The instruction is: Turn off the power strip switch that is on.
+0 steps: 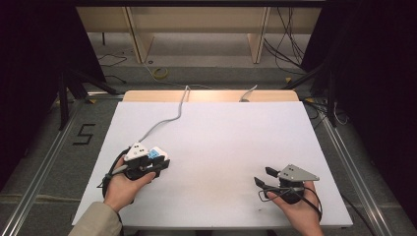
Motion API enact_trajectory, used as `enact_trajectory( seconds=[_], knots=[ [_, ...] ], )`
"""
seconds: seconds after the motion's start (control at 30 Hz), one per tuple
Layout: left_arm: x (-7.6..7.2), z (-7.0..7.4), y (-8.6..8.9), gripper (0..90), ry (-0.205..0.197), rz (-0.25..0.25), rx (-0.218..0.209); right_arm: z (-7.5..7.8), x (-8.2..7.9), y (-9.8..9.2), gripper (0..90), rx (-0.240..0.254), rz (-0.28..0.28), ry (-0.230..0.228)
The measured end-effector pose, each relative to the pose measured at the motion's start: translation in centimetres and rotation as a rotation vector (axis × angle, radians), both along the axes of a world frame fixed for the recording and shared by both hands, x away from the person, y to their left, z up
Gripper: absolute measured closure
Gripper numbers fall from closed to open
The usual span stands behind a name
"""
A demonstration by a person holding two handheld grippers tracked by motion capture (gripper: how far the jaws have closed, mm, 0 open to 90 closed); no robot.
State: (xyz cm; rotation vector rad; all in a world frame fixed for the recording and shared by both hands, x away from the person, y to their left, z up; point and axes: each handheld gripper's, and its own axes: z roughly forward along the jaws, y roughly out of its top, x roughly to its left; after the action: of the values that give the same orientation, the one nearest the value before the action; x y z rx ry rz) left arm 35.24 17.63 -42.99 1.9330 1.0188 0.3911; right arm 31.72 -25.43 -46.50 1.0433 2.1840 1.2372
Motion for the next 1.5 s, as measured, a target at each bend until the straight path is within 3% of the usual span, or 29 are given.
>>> enact_trajectory(
  seconds=[0.1, 0.3, 0.37, 0.5, 0.67, 0.8, 1.0, 1.13, 1.37, 1.5],
  knots=[
    [0.2, -0.1, -0.8, 65.1, -0.010, -0.022, -0.008, 0.0, 0.0, 0.1, 43.6, 0.005, 0.004, 0.002],
    [0.3, -0.4, -1.5, 52.4, -0.085, -0.096, -0.014, 0.0, -0.1, 0.1, 43.6, 0.006, 0.018, -0.002],
    [0.2, -0.8, -1.3, 46.9, -0.103, -0.112, -0.023, 0.0, -0.1, 0.2, 43.5, 0.011, 0.023, -0.002],
    [-0.4, -2.1, -0.6, 37.0, -0.139, -0.135, 0.010, 0.0, -0.3, 0.2, 43.3, 0.010, 0.037, 0.001],
    [-1.4, -3.1, 0.5, 32.2, -0.154, -0.143, 0.033, -0.1, -0.6, 0.3, 43.3, 0.010, 0.052, 0.004],
    [-1.9, -3.6, 1.2, 31.7, -0.136, -0.148, 0.061, -0.1, -0.7, 0.5, 43.3, 0.004, 0.065, 0.008],
    [-2.5, -3.8, 1.8, 29.8, -0.064, -0.135, 0.093, -0.3, -0.8, 0.5, 43.3, -0.003, 0.071, 0.016],
    [-3.1, -4.1, 2.0, 29.1, -0.059, -0.143, 0.122, -0.4, -0.8, 0.4, 43.3, -0.001, 0.071, 0.025],
    [-3.2, -4.3, 2.0, 24.9, -0.050, -0.140, 0.118, -0.5, -0.9, 0.5, 43.2, -0.015, 0.081, 0.022],
    [-3.2, -4.4, 1.8, 22.4, -0.038, -0.152, 0.139, -0.5, -0.8, 0.5, 42.4, -0.011, 0.078, 0.022]
  ],
)
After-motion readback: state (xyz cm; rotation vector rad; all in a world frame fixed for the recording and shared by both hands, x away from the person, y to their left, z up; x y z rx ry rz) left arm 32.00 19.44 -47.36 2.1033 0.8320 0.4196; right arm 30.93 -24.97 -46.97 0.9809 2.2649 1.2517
